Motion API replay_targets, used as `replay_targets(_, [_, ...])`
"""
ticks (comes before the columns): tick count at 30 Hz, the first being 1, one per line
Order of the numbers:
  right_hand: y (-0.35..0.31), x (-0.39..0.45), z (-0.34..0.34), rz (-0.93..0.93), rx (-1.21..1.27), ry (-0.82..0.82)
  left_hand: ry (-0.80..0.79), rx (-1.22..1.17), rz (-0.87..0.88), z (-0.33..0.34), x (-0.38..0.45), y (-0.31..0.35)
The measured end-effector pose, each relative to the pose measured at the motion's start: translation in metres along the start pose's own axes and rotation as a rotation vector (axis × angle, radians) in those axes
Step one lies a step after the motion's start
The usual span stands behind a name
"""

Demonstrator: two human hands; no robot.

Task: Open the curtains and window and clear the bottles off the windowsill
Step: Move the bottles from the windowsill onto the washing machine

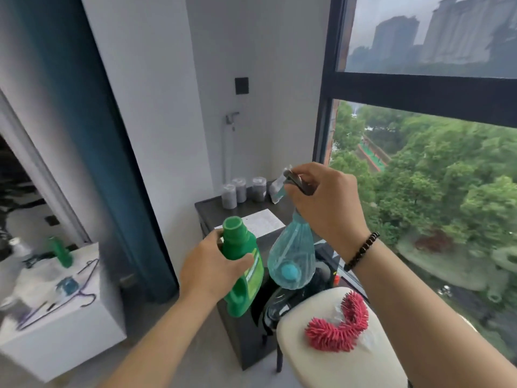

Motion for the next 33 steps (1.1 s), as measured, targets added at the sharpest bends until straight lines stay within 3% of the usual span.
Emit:
replay_targets(9, [0.054,0.081,0.098,0.027,0.003,-0.058,0.084,0.06,-0.052,0.016,0.099,-0.027])
replay_targets(17, [0.114,0.178,0.184,0.05,0.029,-0.121,0.121,0.025,-0.156,0.076,0.207,-0.047])
replay_targets(25, [0.17,0.201,0.269,0.076,-0.008,-0.206,0.124,0.031,-0.278,0.123,0.256,-0.079])
replay_targets(33, [0.193,0.187,0.304,0.104,-0.034,-0.254,0.143,0.013,-0.34,0.144,0.264,-0.101])
Point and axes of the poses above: each hand's wrist, its own x-axis towards the middle knuckle, its own z-axis out of the palm, y = z × x, the point moved 7 cm from there along x, towards the middle knuckle, and after that the axes turned 2 degrees about y, right-handed, at the moved point
